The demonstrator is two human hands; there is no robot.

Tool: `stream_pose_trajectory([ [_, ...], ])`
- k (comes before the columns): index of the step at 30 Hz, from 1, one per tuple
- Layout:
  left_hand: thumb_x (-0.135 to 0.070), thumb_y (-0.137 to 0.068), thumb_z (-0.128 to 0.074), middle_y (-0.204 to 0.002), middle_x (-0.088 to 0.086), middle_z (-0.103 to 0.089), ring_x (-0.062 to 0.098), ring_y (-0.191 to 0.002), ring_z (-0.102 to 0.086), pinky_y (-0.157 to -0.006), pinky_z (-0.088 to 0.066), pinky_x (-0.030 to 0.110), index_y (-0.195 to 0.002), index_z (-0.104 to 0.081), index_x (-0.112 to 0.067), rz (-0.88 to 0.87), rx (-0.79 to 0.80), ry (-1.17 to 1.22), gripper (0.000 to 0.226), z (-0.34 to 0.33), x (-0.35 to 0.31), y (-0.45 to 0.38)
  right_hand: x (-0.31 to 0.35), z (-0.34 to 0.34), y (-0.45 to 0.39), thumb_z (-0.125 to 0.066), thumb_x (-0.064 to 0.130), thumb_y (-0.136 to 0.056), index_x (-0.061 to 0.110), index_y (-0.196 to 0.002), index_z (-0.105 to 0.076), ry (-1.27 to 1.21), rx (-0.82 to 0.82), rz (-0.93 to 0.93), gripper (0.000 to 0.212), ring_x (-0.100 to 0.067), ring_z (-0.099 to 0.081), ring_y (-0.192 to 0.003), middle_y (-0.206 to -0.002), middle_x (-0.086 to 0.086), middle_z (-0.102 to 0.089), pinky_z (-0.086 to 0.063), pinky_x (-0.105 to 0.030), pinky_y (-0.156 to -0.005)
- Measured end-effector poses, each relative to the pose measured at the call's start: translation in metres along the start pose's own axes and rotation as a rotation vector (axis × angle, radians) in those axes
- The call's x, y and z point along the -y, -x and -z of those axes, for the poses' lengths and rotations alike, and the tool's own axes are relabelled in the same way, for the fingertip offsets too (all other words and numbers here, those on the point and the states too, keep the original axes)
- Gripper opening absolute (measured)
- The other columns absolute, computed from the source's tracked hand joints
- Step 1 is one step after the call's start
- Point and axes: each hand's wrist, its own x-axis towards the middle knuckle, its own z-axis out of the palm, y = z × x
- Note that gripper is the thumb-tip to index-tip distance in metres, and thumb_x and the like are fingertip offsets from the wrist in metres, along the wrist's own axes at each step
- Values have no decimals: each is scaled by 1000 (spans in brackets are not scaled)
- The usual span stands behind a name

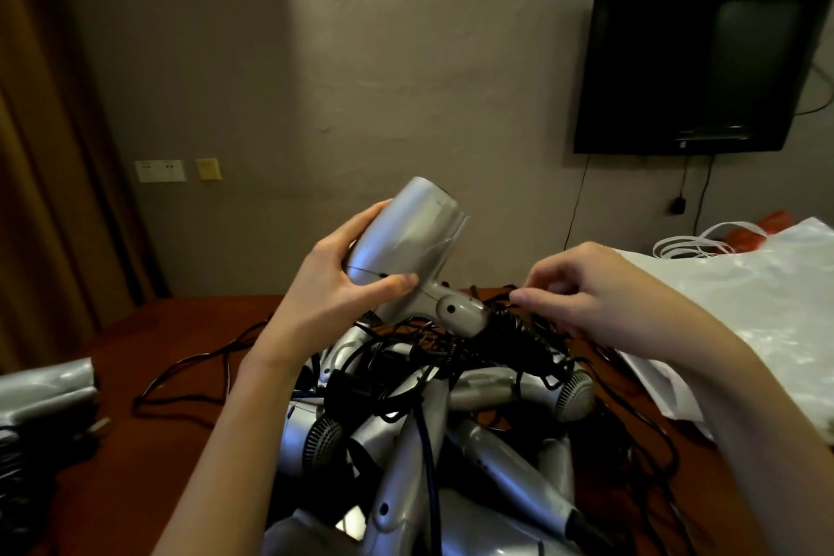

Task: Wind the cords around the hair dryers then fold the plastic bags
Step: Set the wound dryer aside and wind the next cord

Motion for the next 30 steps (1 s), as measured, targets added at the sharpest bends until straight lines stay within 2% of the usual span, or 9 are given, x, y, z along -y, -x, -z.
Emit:
stream_pose_trajectory([
  [3, -52, -60, -72, -117, -40, -56, -7, -112, -57, -89, -49, 15, -123, -45, -56, -17, -57, 8, 68, -1, -1, -1, 0, 1, 1, -49, 15, -98, 9, -92, -67, -475, 103, -31, 19, -5, -42, -47, -61, 5, -52, -30, -13, -41],
  [7, -52, -59, -72, -113, -41, -57, -3, -108, -59, -83, -51, 14, -120, -46, -59, -21, -105, 22, 66, 0, -4, 0, -5, 0, 3, -44, 12, -98, 5, -114, -59, -658, 252, -15, 23, -11, -54, -55, -77, -2, -57, -45, -19, -47],
  [10, -51, -58, -74, -110, -41, -57, -4, -106, -59, -79, -51, 15, -119, -47, -59, -5, -106, 43, 67, 3, -5, 0, -9, 5, 5, -46, 19, -95, 16, -122, -57, -593, 361, 25, 29, -14, -54, -55, -78, -6, -59, -48, -22, -53],
  [12, -52, -58, -74, -112, -39, -57, -3, -108, -59, -83, -53, 19, -120, -47, -58, 0, -98, 34, 68, 5, -3, 0, -11, 8, 5, -44, 24, -95, 22, -125, -55, -464, 379, 76, 32, -12, -47, -47, -72, -9, -58, -42, -24, -51],
  [17, -53, -58, -73, -117, -35, -58, -1, -110, -59, -89, -52, 24, -126, -48, -51, 4, -93, 9, 72, -1, -1, 0, -11, 9, 5, -40, 14, -100, 12, -117, -61, -469, 244, 121, 27, -10, -33, -33, -60, -12, -56, -35, -14, -39],
  [21, -56, -55, -72, -104, -50, -53, -12, -105, -56, -81, -53, 17, -116, -43, -61, 15, -156, 11, 68, -2, -6, -2, -6, -6, -2, -45, 15, -100, 12, -105, -61, -403, 154, 139, 17, -14, -47, -37, -62, -8, -65, -37, -23, -38],
  [25, -55, -52, -75, -111, -36, -55, 4, -110, -59, -81, -57, 28, -112, -47, -60, 48, -232, 71, 67, 9, -6, 0, -1, -17, -4, -44, 13, -101, 20, -118, -58, -230, 161, 175, 23, -11, -59, -56, -64, 1, -64, -50, -22, -54],
  [27, -55, -50, -74, -112, -31, -54, 4, -109, -59, -77, -56, 21, -113, -47, -58, 64, -253, 84, 68, 15, -8, 2, 2, -14, 0, -40, 12, -102, 26, -126, -53, -181, 246, 193, 30, -13, -62, -55, -64, 1, -64, -45, -15, -61],
  [30, -54, -51, -74, -112, -29, -54, 2, -106, -59, -78, -56, 23, -125, -48, -48, 93, -291, 85, 78, 18, -8, 3, 7, -9, 6, -41, 19, -103, 25, -113, -55, -150, 283, 200, 19, -13, -58, -42, -58, -6, -64, -44, -17, -55],
])
